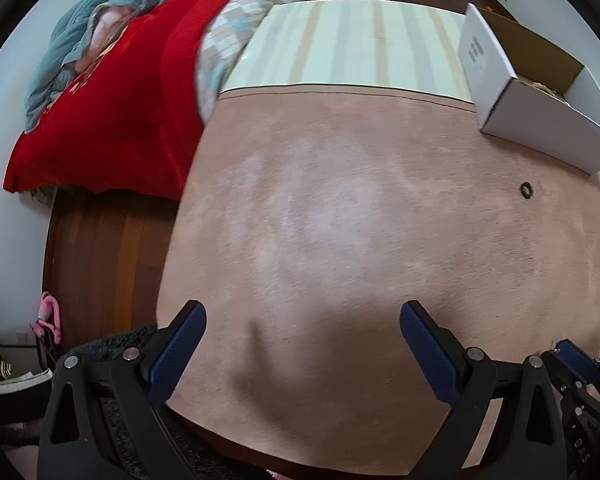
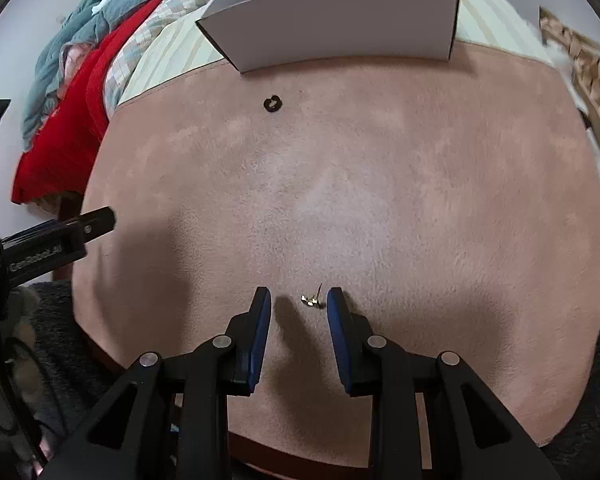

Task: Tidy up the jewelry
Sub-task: 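Grasp the second pin pendant with the right tool while the left tool grasps the other black ring, then carry the pendant and ring into the white box and release both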

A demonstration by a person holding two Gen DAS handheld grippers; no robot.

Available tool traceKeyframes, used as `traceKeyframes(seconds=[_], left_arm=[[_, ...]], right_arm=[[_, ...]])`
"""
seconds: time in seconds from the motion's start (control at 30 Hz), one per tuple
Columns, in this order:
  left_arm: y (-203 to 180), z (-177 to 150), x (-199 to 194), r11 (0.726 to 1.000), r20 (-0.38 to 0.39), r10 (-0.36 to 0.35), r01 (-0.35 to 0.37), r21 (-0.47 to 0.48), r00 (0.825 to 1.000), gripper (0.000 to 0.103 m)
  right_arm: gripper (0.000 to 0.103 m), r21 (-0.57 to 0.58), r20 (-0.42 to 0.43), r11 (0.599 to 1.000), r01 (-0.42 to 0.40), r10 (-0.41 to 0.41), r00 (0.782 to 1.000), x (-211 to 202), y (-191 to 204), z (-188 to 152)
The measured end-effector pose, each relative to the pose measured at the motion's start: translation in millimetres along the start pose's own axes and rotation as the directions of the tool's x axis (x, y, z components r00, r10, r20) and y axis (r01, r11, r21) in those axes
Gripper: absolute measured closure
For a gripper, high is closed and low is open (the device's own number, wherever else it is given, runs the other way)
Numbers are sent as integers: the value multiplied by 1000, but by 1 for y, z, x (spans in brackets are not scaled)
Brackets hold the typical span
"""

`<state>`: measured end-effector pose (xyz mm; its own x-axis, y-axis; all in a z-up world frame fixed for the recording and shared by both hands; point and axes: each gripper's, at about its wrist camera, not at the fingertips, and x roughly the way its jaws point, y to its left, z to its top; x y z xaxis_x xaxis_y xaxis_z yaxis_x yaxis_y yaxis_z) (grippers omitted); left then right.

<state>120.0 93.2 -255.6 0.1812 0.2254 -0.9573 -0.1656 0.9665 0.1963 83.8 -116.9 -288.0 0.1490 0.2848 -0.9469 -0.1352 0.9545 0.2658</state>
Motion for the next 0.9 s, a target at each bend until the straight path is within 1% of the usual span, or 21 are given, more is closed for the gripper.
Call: traceKeyframes(seconds=[0.03,0.07,0.17,0.23,0.37,0.47,0.53,0.63,0.73,0.8,0.87,0.9], left_arm=[[2,-1,-1,1000,1,-2,2,-4,1000,4],[3,1,0,1000,2,-3,3,-5,1000,4],[1,1,-5,1000,12,-12,12,-2,1000,4],[-2,3,-10,1000,26,-20,20,6,999,4],[-22,11,-20,998,50,-61,60,35,997,4],[-46,23,-21,990,46,-129,126,59,991,4],[-67,34,-19,980,38,-187,184,72,982,4],[-95,49,-14,969,36,-233,228,99,972,4],[-116,61,-8,960,31,-254,248,130,967,5],[-128,67,-3,957,23,-256,250,148,966,14],[-136,72,2,955,14,-257,251,160,966,16],[-139,74,4,954,14,-256,250,167,967,22]], right_arm=[[87,-17,5,1000,25,-25,1000,2,4,-3],[95,-36,14,998,54,-53,998,3,7,-3],[95,-43,25,998,56,-55,998,4,9,-5],[95,-5,38,999,33,-33,999,-2,0,-3],[95,112,99,994,-3,-8,995,-29,-37,11],[95,173,132,985,-8,-16,991,-44,-64,26],[95,198,148,980,2,-32,988,-51,-79,33],[95,231,167,973,19,-59,984,-56,-100,45],[95,259,173,966,23,-69,983,-54,-112,54],[95,271,175,962,26,-75,982,-53,-117,60],[95,281,177,959,26,-78,981,-51,-122,65],[95,285,178,958,28,-82,981,-50,-123,67]])
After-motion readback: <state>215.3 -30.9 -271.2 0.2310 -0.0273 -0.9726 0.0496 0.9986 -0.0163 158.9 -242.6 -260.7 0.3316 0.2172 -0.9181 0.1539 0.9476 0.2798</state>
